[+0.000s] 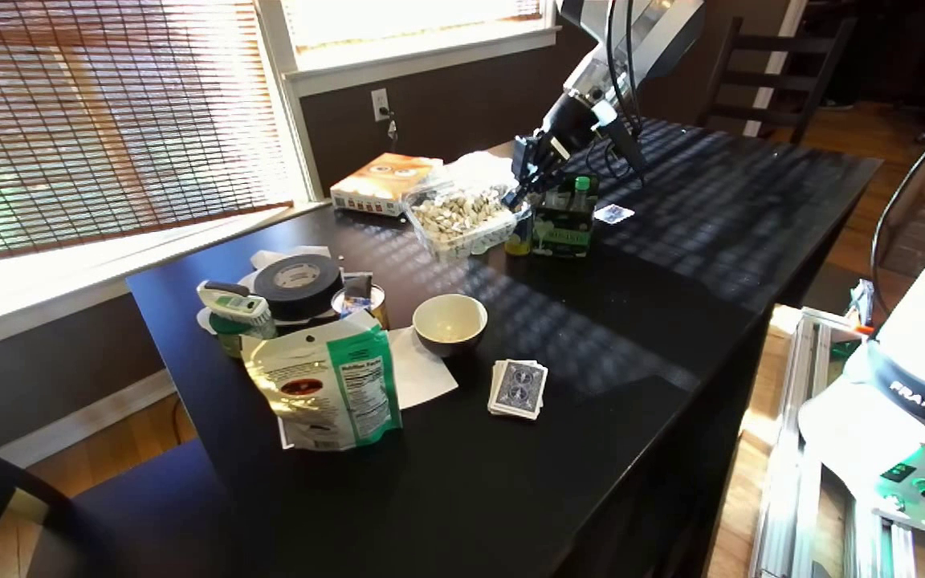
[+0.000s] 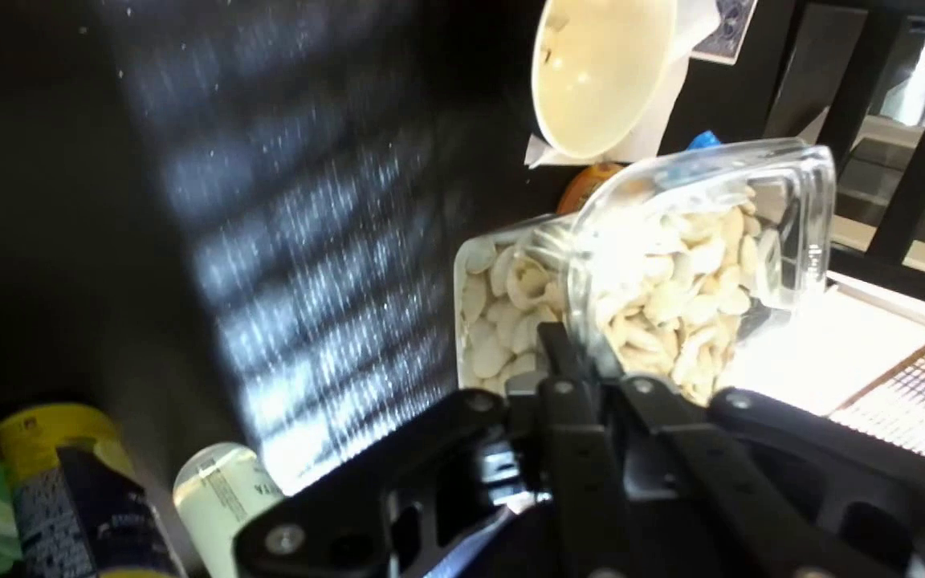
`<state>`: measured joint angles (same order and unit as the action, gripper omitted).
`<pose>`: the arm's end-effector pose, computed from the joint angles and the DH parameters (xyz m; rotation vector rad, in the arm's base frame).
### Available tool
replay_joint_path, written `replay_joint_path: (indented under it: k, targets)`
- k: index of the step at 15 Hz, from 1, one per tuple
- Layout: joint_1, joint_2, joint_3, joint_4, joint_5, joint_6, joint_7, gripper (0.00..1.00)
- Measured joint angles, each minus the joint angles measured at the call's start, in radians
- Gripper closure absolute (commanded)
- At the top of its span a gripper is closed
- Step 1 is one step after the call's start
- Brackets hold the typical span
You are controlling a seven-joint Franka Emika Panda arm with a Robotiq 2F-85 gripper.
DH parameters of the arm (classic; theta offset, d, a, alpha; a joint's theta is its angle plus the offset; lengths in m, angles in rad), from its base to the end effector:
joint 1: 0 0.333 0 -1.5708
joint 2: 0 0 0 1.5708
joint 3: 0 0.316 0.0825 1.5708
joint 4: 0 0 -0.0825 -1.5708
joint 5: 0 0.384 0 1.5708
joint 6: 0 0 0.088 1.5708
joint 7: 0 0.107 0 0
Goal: Pour some of the contents of the clear lunchbox into the ceramic bowl on the left
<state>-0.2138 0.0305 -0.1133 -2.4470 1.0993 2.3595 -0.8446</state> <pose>0.4526 -0.1415 0.2826 -2.4347 0.4236 -0.3929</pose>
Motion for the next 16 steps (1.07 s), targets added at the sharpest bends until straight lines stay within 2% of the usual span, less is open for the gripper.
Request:
replay_joint_path:
  k: [1,7,16]
  targets:
    - [0.010,-0.014,0.001,-0.025,0.004,0.000,0.007,0.96]
    - [0.034,-0.055,0.000,-0.087,0.018,0.010,0.007,0.99]
    - [0.093,-0.050,0.029,-0.090,0.021,0.267,-0.073,0.99]
